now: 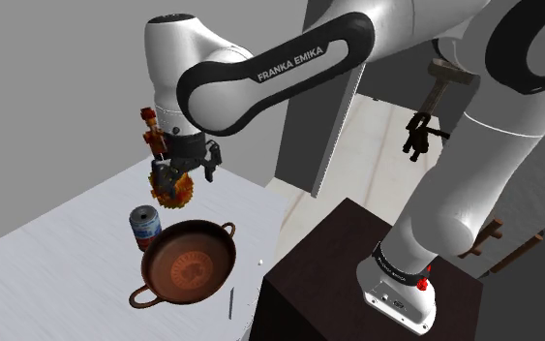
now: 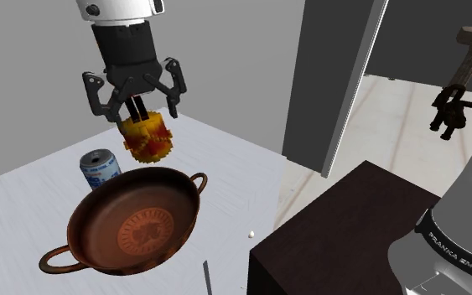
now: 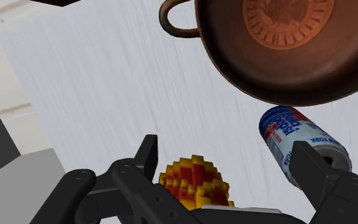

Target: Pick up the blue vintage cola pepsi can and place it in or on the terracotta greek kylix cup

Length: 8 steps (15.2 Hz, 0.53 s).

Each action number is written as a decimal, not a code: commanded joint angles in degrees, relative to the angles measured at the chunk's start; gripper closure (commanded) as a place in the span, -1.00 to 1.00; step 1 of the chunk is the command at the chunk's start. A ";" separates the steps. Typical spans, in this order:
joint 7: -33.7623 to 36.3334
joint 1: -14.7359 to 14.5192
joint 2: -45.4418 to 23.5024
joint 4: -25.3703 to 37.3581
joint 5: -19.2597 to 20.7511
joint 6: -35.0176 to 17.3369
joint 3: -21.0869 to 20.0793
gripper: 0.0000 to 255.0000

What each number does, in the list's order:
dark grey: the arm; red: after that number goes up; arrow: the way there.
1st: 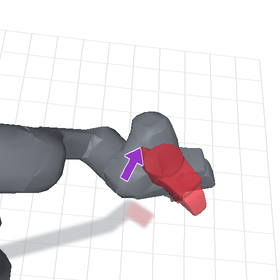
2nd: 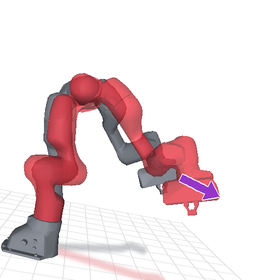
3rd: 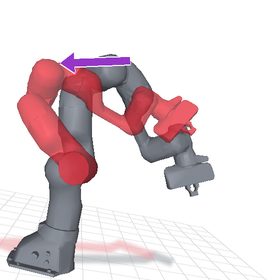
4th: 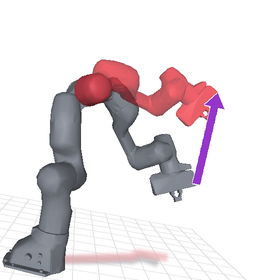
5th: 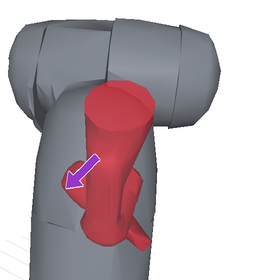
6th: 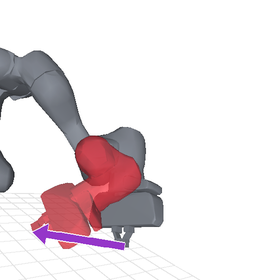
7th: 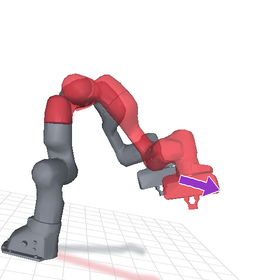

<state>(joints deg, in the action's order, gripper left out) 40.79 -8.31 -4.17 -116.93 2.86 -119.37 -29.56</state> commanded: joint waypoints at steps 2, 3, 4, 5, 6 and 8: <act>4.68 -1.96 -6.89 5.16 3.87 -0.81 -0.57 -1.00; 6.09 -2.84 -9.23 7.22 5.17 -0.85 -0.54 -1.00; 7.44 -3.75 -11.56 9.38 6.46 -0.80 -0.46 -1.00; 8.70 -4.75 -13.89 11.63 7.68 -0.67 -0.30 -1.00; 9.87 -5.80 -16.21 13.97 8.85 -0.46 -0.08 -1.00; 11.93 -8.04 -20.86 18.99 11.00 0.19 0.51 -1.00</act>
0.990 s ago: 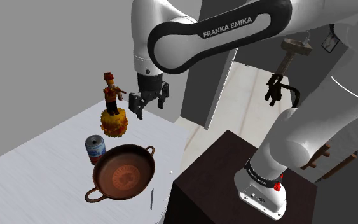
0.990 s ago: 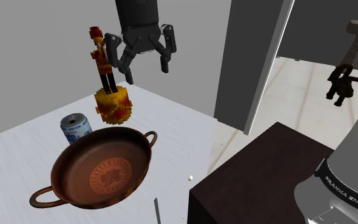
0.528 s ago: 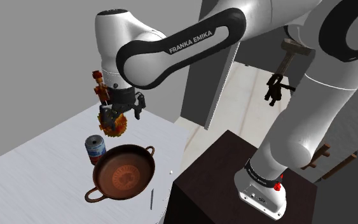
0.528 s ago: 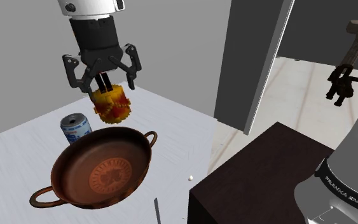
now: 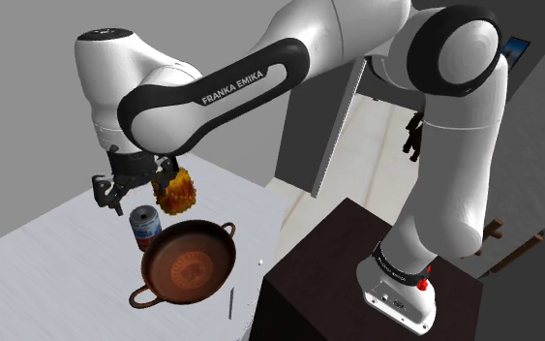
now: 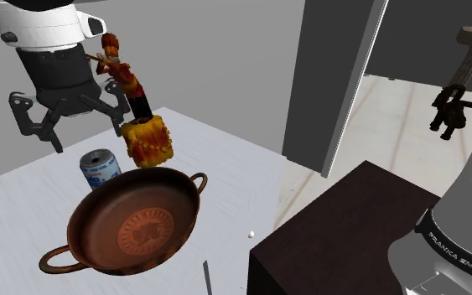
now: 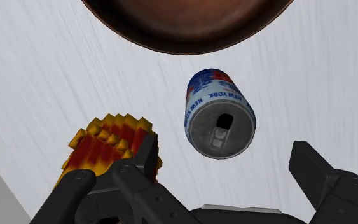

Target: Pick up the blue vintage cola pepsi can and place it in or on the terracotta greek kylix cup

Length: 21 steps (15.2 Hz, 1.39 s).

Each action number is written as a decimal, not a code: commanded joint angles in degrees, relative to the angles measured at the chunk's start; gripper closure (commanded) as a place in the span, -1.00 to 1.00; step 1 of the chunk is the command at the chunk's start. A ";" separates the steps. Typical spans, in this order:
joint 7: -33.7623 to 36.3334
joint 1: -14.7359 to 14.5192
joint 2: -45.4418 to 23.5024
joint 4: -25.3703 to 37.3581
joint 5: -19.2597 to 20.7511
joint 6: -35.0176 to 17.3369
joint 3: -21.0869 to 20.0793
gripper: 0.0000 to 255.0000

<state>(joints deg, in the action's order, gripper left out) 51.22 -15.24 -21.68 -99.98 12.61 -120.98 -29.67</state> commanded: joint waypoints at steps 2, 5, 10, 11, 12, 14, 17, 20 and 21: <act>1.84 -1.63 -4.31 2.46 1.64 1.28 0.98 -1.00; 2.18 -2.00 -5.31 1.55 2.18 -0.56 1.53 -1.00; 2.70 -2.23 -6.66 0.65 3.02 -2.67 1.96 -1.00; 2.69 -2.25 -6.66 0.65 3.01 -2.68 1.98 -1.00; 2.69 -2.25 -6.65 0.65 3.00 -2.68 1.98 -1.00; 2.69 -2.25 -6.66 0.65 3.01 -2.68 1.97 -1.00; 2.47 -2.14 -6.67 1.07 2.95 -2.25 1.94 1.00; 2.82 -2.53 -7.33 1.64 3.19 -2.31 2.02 1.00; 2.66 -2.47 -7.72 1.80 3.33 -2.52 2.16 1.00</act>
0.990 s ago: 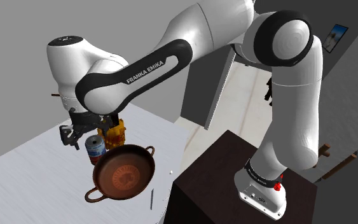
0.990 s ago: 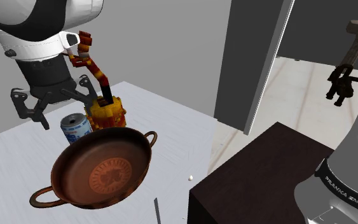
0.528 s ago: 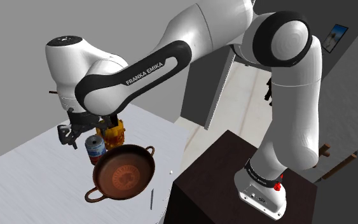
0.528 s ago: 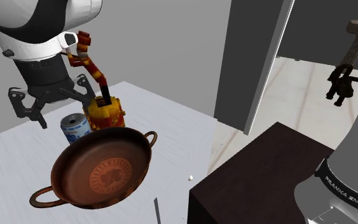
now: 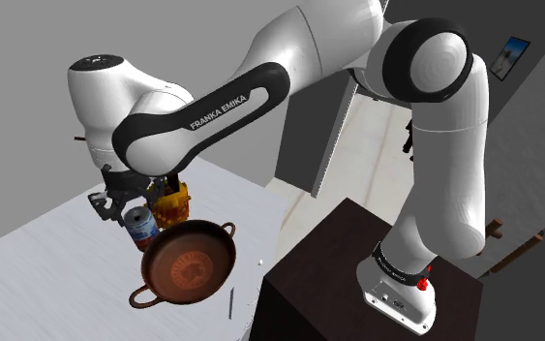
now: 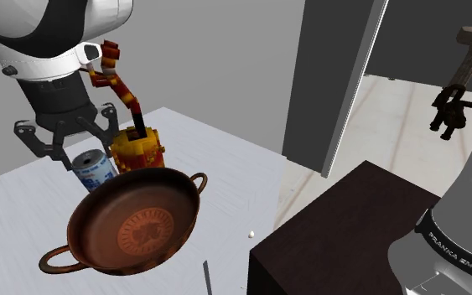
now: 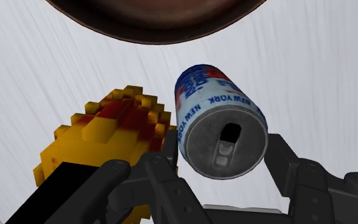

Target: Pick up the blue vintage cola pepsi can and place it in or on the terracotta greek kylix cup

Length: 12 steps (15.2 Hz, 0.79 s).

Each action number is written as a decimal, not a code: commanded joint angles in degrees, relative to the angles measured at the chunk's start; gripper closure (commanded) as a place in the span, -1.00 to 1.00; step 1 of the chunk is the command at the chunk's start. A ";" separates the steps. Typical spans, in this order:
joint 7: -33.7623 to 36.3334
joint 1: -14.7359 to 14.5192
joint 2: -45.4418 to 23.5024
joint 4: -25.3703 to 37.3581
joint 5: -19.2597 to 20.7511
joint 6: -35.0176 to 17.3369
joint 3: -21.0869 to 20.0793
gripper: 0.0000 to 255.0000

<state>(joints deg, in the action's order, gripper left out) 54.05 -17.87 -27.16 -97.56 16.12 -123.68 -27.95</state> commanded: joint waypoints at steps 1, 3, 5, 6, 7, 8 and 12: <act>0.28 -0.03 -1.64 -1.18 -0.32 0.19 0.22 1.00; 0.64 -0.65 -2.50 0.39 -0.02 0.99 0.31 1.00; -0.12 0.45 -1.19 -1.76 -0.44 0.03 0.19 1.00; -0.26 0.55 -0.81 -1.53 -0.67 0.62 0.04 1.00; -0.40 0.64 -0.43 -1.29 -0.89 1.21 -0.12 1.00; -0.53 0.75 -0.06 -1.03 -1.10 1.80 -0.28 1.00; -1.06 1.05 1.33 0.15 -1.95 4.23 -0.79 1.00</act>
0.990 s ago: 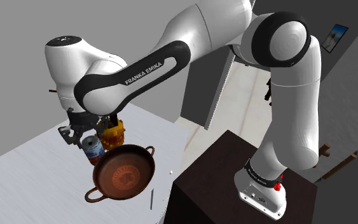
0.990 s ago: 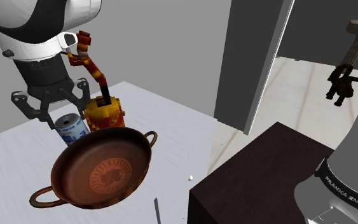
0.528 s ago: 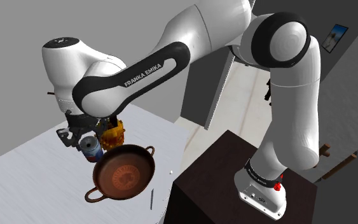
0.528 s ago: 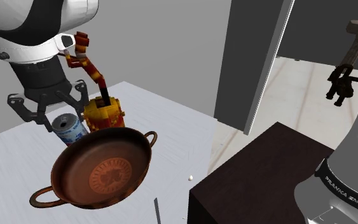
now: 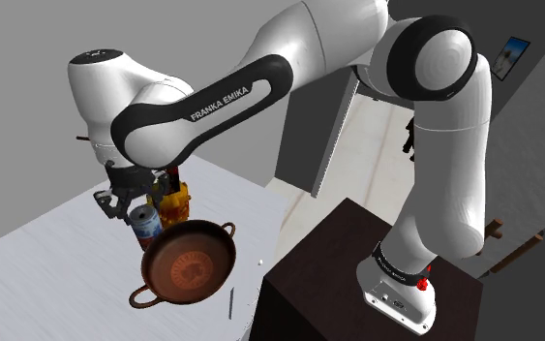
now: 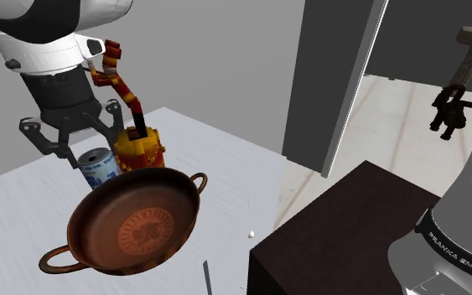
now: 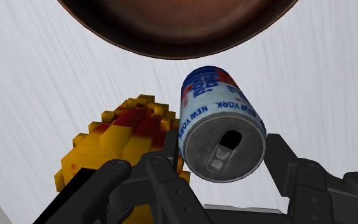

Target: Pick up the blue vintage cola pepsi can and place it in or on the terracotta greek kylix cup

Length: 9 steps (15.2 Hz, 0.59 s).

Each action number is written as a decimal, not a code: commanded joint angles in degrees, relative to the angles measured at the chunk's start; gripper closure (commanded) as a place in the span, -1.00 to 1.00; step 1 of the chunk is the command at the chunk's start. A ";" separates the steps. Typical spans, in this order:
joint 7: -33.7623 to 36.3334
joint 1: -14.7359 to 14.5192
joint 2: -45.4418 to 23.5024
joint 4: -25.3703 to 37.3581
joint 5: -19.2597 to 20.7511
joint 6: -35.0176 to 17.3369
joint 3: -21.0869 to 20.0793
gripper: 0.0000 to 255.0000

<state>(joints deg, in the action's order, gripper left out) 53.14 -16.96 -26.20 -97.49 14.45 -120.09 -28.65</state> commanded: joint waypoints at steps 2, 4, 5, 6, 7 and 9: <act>-0.41 0.26 1.01 0.74 -0.69 1.88 -0.31 1.00; -0.65 0.35 1.62 1.47 -1.07 3.14 -0.51 1.00; -0.77 0.39 1.90 1.86 -1.26 3.78 -0.60 1.00; -0.89 0.43 2.18 2.26 -1.43 4.42 -0.69 1.00; -1.00 0.46 2.45 2.67 -1.61 5.07 -0.78 1.00; -1.22 0.51 2.94 3.55 -1.93 6.38 -0.93 1.00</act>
<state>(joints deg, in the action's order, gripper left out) 52.10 -16.52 -23.47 -94.45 12.68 -114.40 -29.53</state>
